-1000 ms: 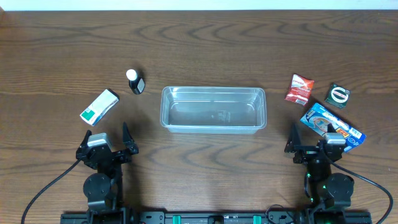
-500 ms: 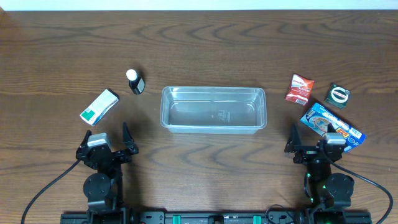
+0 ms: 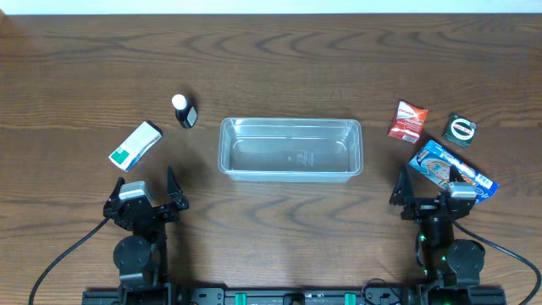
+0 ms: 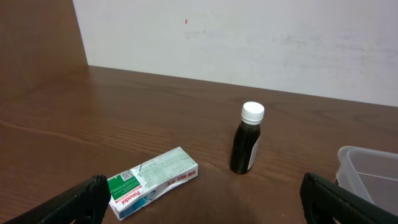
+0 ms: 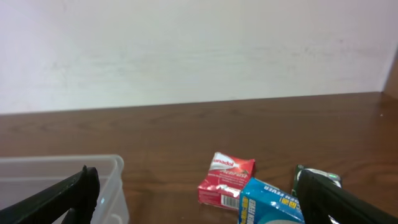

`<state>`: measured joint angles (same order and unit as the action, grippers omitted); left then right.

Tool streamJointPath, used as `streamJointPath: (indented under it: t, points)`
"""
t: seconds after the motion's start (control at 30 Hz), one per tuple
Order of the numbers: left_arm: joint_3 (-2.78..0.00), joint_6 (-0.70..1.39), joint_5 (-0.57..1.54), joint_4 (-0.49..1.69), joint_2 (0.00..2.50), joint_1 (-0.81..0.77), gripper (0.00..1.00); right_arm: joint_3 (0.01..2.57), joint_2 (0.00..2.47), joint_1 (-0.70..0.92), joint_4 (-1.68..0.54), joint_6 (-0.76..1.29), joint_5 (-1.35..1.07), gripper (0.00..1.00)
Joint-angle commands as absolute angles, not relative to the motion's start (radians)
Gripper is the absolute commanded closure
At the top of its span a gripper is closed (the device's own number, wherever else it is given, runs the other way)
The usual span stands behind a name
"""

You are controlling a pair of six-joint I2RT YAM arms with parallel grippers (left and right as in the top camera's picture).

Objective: Pack container
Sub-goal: 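Reach the right gripper to the blue Kool Fever box and grasp it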

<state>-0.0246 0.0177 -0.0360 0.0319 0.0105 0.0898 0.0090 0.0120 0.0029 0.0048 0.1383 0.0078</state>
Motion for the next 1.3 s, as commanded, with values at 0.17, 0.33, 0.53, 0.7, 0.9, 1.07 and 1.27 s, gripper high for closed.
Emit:
streamJointPath:
  t: [0.17,0.33,0.53,0.7,0.9,1.07,1.27]
  points:
    - [-0.004,0.0,-0.052,0.07,0.005,0.094,0.02,0.222,0.189,-0.025,-0.115,0.313,0.03,0.01]
    - [-0.004,0.0,-0.052,0.07,0.005,0.094,0.02,0.516,0.508,-0.061,-0.267,0.313,0.025,0.01]
    - [-0.004,0.0,-0.052,0.07,0.005,0.094,0.02,0.934,0.884,-0.072,-0.626,0.29,0.017,0.01]
    - [-0.004,0.0,-0.051,0.07,0.005,0.094,0.02,1.088,1.074,-0.07,-0.738,0.313,-0.153,0.01]
    - [-0.004,0.0,-0.052,0.07,0.005,0.094,0.02,1.084,1.172,-0.072,-0.752,0.348,-0.221,0.01]
    - [-0.004,0.0,-0.051,0.07,0.005,0.094,0.02,1.083,1.198,-0.074,-0.856,0.81,0.042,0.08]
    - [-0.004,0.0,-0.051,0.07,0.005,0.094,0.02,1.083,1.199,-0.073,-1.018,1.283,0.299,0.01]
